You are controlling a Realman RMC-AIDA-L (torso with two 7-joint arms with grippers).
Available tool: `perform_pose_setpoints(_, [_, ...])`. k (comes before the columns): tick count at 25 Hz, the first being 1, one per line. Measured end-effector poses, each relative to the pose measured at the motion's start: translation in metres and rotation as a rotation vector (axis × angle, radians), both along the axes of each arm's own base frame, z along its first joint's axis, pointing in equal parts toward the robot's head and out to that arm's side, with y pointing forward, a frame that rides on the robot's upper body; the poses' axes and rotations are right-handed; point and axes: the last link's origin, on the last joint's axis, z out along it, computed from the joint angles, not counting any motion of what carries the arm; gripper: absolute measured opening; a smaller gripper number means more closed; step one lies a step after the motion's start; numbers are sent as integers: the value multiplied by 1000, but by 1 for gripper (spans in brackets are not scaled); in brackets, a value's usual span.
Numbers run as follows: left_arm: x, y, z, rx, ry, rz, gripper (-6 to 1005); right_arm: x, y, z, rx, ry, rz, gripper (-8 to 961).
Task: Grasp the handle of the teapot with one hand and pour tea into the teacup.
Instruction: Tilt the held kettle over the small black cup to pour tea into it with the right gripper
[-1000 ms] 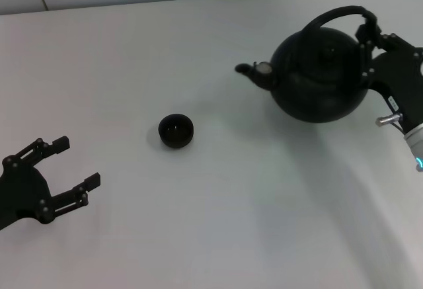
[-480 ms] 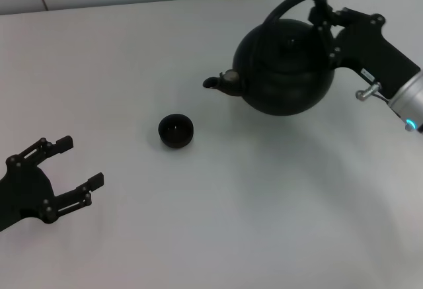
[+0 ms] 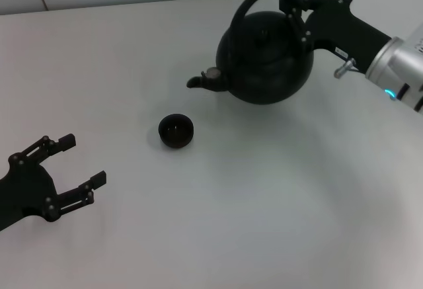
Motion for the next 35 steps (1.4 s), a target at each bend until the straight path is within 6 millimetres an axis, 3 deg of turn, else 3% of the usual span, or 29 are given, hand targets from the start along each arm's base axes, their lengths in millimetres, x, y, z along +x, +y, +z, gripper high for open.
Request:
perform_pose_setpoints(7, [1, 1, 0, 1, -2, -3, 863, -15, 14, -11, -39, -92, 39, 102])
perform_pose_setpoints(35, [3, 5, 0, 12, -3, -3, 864, -27, 18, -15, 12, -236, 167, 115])
